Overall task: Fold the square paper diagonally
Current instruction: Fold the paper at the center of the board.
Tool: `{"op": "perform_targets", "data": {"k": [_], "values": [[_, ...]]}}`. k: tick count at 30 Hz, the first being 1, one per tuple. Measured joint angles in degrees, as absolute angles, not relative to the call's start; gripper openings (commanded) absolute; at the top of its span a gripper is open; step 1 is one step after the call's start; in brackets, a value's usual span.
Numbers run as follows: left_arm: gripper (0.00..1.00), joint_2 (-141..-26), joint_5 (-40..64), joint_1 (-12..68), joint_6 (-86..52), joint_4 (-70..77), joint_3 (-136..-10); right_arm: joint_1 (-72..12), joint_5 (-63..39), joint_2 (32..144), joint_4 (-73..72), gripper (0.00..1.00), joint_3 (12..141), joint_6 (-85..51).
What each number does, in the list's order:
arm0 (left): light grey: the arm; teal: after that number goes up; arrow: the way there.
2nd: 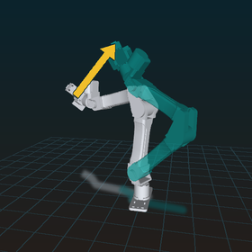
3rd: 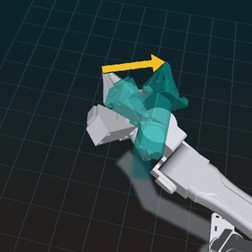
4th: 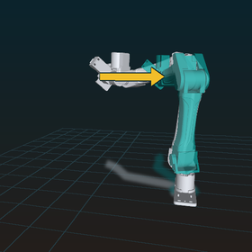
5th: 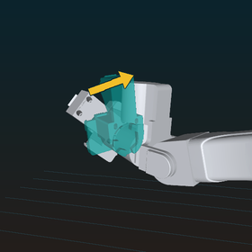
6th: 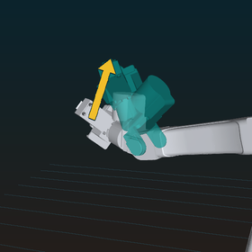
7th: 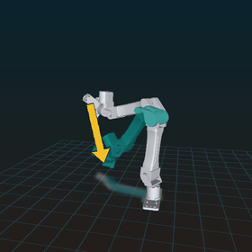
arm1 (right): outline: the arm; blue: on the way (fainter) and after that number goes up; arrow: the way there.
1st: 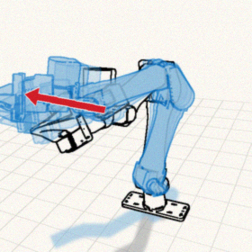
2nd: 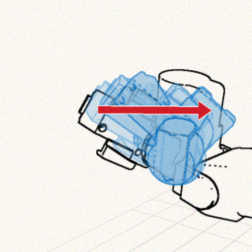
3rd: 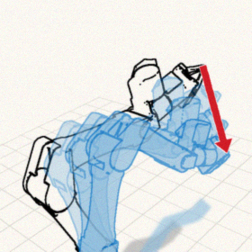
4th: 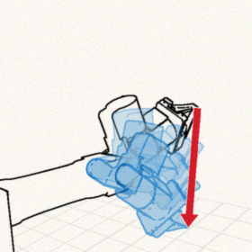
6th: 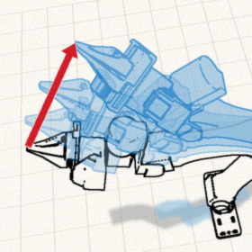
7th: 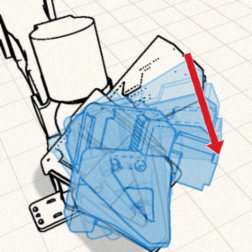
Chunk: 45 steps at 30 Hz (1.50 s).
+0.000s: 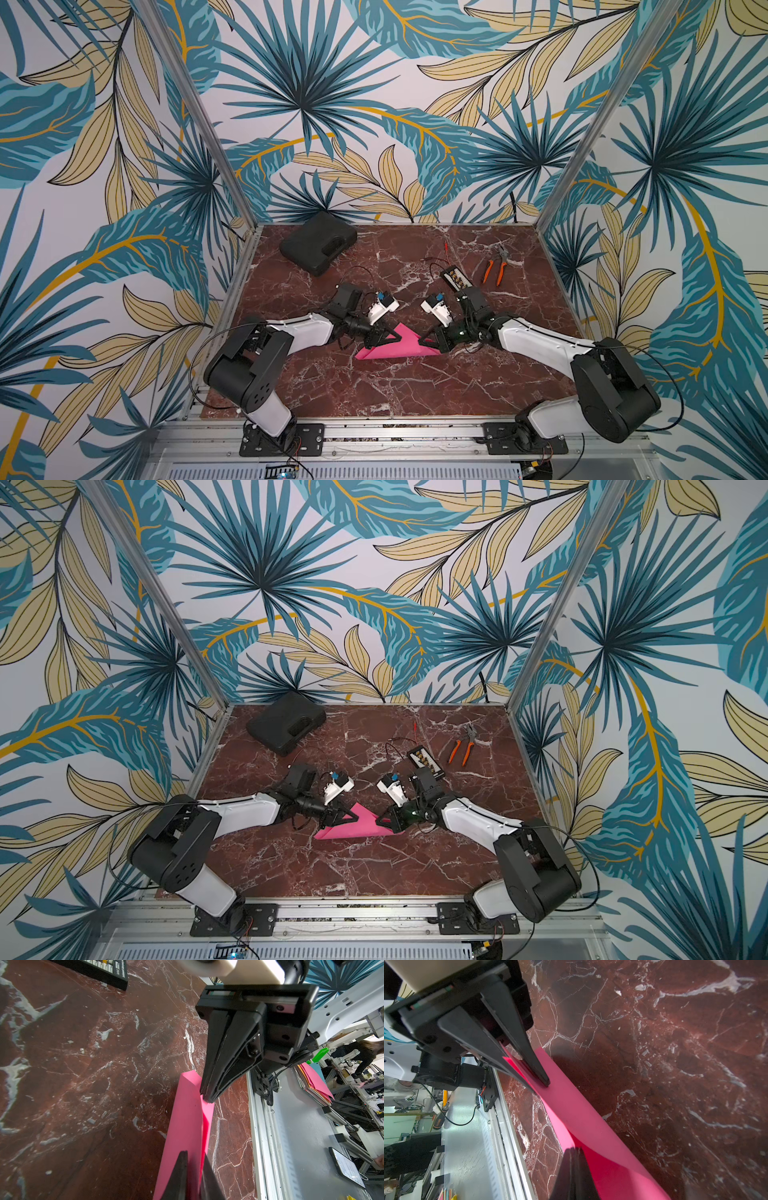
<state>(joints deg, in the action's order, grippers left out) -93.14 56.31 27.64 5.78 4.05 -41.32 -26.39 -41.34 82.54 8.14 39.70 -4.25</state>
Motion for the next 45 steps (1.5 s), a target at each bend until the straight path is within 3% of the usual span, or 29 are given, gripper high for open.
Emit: {"op": "perform_targets", "data": {"k": [45], "values": [[0.19, -93.9, 55.7, 27.7, 5.8, 3.0, -41.5, -26.4, -41.6, 84.3, 8.9, 0.0, 40.8, -3.4]]}}
